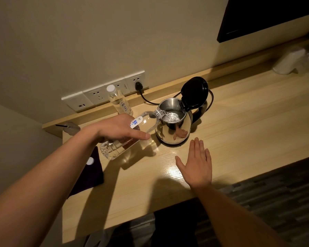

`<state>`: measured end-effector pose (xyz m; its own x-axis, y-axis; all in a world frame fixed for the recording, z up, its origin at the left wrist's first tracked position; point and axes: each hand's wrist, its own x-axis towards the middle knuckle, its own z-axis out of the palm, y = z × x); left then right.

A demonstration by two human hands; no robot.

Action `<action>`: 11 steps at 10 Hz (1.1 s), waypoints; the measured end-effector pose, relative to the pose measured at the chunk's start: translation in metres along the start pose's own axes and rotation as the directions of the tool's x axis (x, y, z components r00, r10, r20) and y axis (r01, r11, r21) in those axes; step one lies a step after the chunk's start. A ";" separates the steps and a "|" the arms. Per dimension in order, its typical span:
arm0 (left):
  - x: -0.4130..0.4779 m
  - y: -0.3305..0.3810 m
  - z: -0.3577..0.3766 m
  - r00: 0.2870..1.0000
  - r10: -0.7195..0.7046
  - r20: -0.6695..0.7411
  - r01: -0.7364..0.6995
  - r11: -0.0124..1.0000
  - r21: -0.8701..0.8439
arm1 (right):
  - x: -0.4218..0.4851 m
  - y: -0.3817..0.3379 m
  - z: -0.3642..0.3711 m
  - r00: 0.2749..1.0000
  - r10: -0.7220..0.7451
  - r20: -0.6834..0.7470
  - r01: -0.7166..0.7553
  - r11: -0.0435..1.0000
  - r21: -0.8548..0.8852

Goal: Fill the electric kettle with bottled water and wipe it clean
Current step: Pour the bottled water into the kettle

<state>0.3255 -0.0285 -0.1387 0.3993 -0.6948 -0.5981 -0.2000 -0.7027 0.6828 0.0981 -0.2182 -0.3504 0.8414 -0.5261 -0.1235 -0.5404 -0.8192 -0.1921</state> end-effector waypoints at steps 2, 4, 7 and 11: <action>-0.002 0.001 -0.001 1.000 -0.013 0.021 0.013 1.000 -0.020 | -0.001 0.000 -0.002 1.000 0.003 -0.004 -0.003 1.000 -0.006; -0.004 0.006 0.000 0.999 -0.025 0.022 0.025 1.000 -0.007 | -0.001 0.000 -0.002 1.000 0.004 0.006 -0.004 1.000 -0.007; -0.003 0.004 0.000 0.999 -0.023 0.026 0.023 1.000 -0.013 | -0.001 -0.001 -0.003 1.000 0.005 0.002 -0.005 1.000 -0.001; 0.001 0.001 -0.004 0.998 -0.044 0.041 0.045 0.998 -0.033 | -0.001 0.000 -0.002 1.000 0.005 0.010 -0.006 1.000 0.011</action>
<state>0.3293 -0.0292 -0.1366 0.3704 -0.6689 -0.6445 -0.1518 -0.7281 0.6684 0.0977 -0.2180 -0.3479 0.8384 -0.5283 -0.1340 -0.5450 -0.8137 -0.2019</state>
